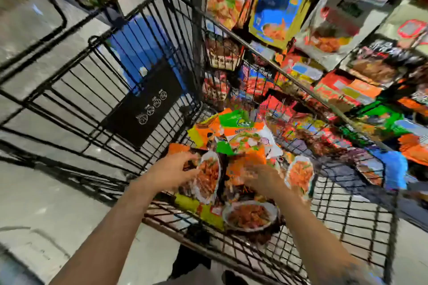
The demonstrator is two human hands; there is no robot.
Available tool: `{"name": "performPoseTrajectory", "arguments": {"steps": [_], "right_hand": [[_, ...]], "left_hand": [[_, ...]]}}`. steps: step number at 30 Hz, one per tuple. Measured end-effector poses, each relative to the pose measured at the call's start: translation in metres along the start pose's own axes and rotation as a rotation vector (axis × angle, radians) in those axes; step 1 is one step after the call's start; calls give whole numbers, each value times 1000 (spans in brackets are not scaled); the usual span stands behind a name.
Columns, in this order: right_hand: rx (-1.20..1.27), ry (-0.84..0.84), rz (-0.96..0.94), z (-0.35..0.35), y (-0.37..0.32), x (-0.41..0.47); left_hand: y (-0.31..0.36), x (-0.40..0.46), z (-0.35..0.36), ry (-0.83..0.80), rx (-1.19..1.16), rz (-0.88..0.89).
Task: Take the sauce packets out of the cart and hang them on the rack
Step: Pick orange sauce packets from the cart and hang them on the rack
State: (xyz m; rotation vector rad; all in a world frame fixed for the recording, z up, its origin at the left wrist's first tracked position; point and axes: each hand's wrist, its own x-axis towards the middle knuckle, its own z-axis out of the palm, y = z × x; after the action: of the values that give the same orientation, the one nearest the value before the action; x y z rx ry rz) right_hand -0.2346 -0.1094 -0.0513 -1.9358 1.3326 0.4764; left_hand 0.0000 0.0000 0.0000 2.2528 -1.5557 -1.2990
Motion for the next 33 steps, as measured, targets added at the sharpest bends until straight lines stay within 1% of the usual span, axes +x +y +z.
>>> {"name": "performPoseTrajectory", "arguments": {"steps": [3, 5, 7, 11, 13, 15, 17, 19, 22, 23, 24, 26, 28, 31, 33], "right_hand": [[-204, 3, 20, -2, -8, 27], [-265, 10, -3, -1, -7, 49], [-350, -4, -41, 0, -4, 69], [-483, 17, -24, -6, 0, 90], [-484, 38, -29, -3, 7, 98], [-486, 79, -52, 4, 16, 105], [-522, 121, -47, 9, 22, 109], [-522, 139, -33, 9, 22, 107], [-477, 86, 28, 4, 26, 106], [-456, 98, 32, 3, 30, 106], [-421, 133, 42, 3, 34, 105], [-368, 193, 73, 5, 42, 103], [-365, 172, 99, 4, 44, 101], [-332, 138, 124, 0, 46, 99], [-287, 134, 160, -3, 47, 94]], "left_hand": [[-6, 27, -5, -80, 76, -23], [-13, 48, -8, -134, 89, -58], [-30, 70, -7, -121, 116, -110], [-55, 98, 1, -119, 146, -185], [-59, 112, 3, -156, 178, -209], [-64, 127, 5, -174, 99, -228], [-72, 141, 11, -116, -13, -251], [-79, 155, 18, -23, -49, -296], [-86, 177, 22, 41, 11, -285], [-91, 184, 23, 42, 33, -253], [-98, 191, 25, 1, 49, -217], [-110, 199, 31, -119, 162, -122], [-118, 200, 37, -187, 299, -111], [-124, 200, 45, -122, 434, -83], [-127, 203, 48, -128, 420, -62]]}}
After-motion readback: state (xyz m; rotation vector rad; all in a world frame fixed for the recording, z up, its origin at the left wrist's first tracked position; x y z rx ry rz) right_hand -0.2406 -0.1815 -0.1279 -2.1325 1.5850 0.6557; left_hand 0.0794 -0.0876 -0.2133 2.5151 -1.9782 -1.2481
